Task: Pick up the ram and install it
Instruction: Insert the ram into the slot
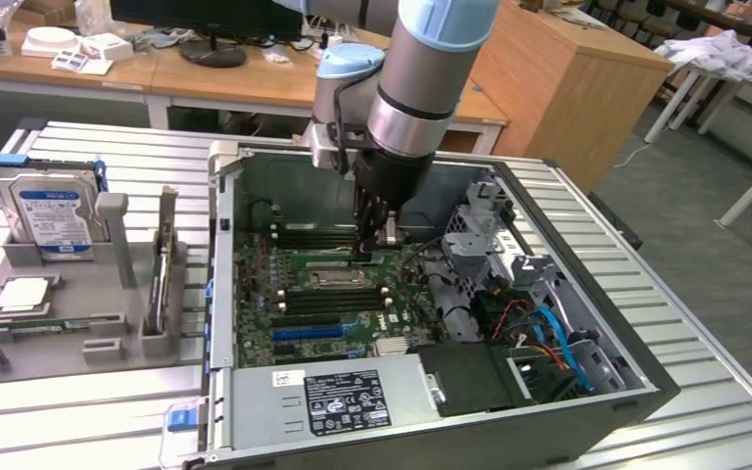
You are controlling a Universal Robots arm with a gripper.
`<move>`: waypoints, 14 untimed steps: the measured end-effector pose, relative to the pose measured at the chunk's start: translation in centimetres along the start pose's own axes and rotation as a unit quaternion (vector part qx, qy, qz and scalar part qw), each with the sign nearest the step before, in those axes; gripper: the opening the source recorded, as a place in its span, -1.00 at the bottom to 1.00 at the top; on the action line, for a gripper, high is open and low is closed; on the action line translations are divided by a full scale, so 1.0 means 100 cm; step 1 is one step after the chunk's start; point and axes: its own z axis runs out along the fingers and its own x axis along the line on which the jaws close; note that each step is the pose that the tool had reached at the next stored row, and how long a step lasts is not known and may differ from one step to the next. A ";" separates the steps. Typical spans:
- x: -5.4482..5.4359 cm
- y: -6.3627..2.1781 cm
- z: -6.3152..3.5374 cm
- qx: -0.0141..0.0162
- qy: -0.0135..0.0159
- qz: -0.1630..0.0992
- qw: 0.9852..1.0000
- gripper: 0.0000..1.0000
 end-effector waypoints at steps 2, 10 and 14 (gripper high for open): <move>0.000 -0.0001 0.0025 0.000 0.000 0.000 1.000 -0.76; 0.000 -0.0002 0.0077 0.000 0.000 0.000 1.000 -0.76; 0.000 -0.0019 0.0078 0.000 0.000 0.000 1.000 -0.76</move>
